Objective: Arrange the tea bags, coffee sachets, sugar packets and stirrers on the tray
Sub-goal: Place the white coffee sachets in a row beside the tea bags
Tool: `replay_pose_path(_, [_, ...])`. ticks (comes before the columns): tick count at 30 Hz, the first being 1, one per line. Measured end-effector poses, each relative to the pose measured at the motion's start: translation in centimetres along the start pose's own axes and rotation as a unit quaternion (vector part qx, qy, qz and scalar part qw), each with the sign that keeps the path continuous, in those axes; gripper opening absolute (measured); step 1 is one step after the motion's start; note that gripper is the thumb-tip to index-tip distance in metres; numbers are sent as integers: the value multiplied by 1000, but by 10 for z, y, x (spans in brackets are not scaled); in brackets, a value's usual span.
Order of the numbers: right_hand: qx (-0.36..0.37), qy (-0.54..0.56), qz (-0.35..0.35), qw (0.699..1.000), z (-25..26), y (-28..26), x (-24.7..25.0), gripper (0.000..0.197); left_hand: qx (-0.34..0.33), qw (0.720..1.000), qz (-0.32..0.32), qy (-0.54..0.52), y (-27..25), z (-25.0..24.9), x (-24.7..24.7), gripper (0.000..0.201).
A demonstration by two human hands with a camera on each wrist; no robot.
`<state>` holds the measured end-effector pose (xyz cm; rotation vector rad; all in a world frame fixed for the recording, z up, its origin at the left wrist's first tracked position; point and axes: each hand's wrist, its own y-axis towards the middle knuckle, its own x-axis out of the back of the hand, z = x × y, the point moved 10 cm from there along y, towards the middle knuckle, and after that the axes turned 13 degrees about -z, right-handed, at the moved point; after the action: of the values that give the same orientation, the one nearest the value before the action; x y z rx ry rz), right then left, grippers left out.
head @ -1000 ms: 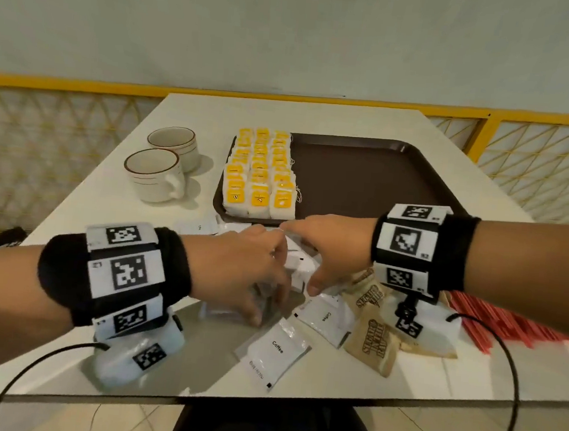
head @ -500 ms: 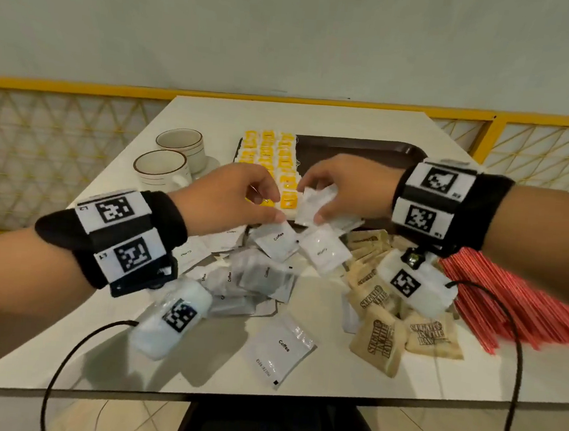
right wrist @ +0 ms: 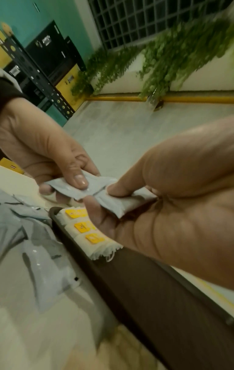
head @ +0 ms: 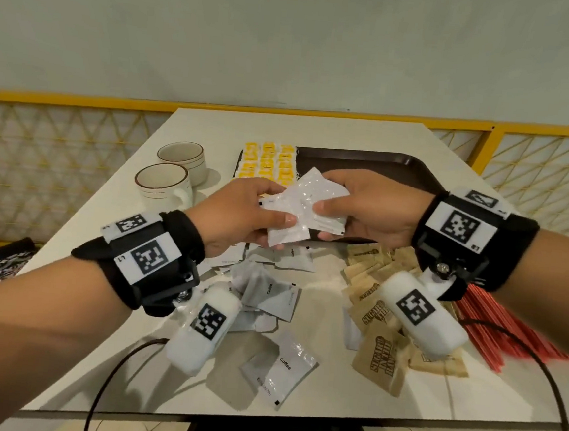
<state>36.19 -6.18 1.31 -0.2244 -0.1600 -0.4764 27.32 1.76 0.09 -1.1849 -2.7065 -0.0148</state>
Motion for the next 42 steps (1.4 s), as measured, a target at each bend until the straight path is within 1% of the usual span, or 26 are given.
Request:
replay_pose_path(2, [23, 31, -65, 997, 5, 2, 21, 33, -4, 999, -26, -41, 4, -2, 10, 20])
replay_pose_path(3, [32, 53, -85, 994, 7, 2, 29, 31, -11, 997, -46, -58, 7, -4, 16, 16])
replay_pose_path(4, [39, 82, -91, 992, 9, 2, 32, 29, -17, 994, -63, -82, 10, -8, 21, 12])
replay_pose_path(6, [48, 141, -80, 986, 14, 1, 27, 28, -15, 982, -88, -165, 18, -17, 26, 6])
replay_pose_path(8, [69, 175, -77, 979, 21, 4, 18, 29, -1, 961, -115, -250, 27, -26, 27, 8])
replay_pose_path(10, [107, 190, -101, 971, 33, 9, 15, 21, 5, 947, -128, -295, 33, -38, 20, 8])
replay_pose_path(12, [144, 202, -133, 960, 44, 14, 19, 14, -5, 942, -118, -315, 37, -52, 9, 10])
replay_pose_path(14, [167, 206, -169, 949, 52, 19, 31, 16, -34, 952, -107, -285, 43, -64, 4, 12])
replay_pose_path(16, [189, 170, -200, 946, 60, 23, 48, 13, -73, 965, -104, -228, 51, -75, 10, 12])
replay_pose_path(19, [234, 8, -237, 943, 80, 22, 69, 8, -162, 973, -120, -114, 61, -93, 26, 22])
replay_pose_path(21, [253, -89, -256, 929, 90, 22, 77, 7, -221, 967, -124, -31, 60, -104, 22, 33])
replay_pose_path(23, [260, -160, -274, 912, 95, 23, 81, 8, -272, 952, -134, 40, 55, -114, 13, 37])
replay_pose_path(25, [264, -197, -272, 904, 98, 24, 80, 11, -304, 943, -86, 103, 48, -120, -7, 37])
replay_pose_path(26, [264, -195, -265, 907, 99, 24, 78, 12, -308, 939, -60, 143, 45, -120, -17, 37])
replay_pose_path(28, [268, -172, -249, 915, 101, 25, 77, 14, -289, 939, -39, 180, 45, -116, -28, 37])
replay_pose_path(30, [277, -146, -243, 918, 105, 21, 78, 12, -252, 959, -19, 131, 51, -109, -36, 44])
replay_pose_path(32, [281, -98, -244, 923, 108, 15, 85, 7, -201, 979, -6, 33, 59, -99, -39, 52])
replay_pose_path(33, [281, -71, -248, 924, 109, 12, 91, 5, -163, 986, -11, -38, 63, -94, -36, 47])
replay_pose_path(34, [281, -54, -252, 924, 109, 8, 97, 5, -108, 986, -17, -123, 66, -86, -31, 34])
replay_pose_path(35, [283, -59, -257, 922, 109, 4, 101, 7, -44, 976, -1, -212, 67, -77, -30, 22])
replay_pose_path(36, [287, -82, -261, 918, 108, 2, 104, 11, 14, 955, 36, -294, 66, -70, -34, 20])
replay_pose_path(37, [287, -101, -261, 916, 108, -1, 106, 15, 56, 931, 78, -353, 63, -65, -37, 25])
replay_pose_path(38, [283, -103, -256, 918, 106, -2, 107, 19, 76, 913, 108, -386, 61, -63, -39, 32])
replay_pose_path(39, [278, -91, -248, 924, 106, -4, 107, 23, 80, 904, 121, -401, 62, -62, -38, 35])
replay_pose_path(40, [276, -80, -241, 927, 106, -5, 108, 25, 75, 904, 122, -403, 62, -62, -35, 36])
replay_pose_path(42, [278, -82, -236, 927, 108, -9, 106, 25, 69, 912, 111, -388, 60, -62, -31, 37])
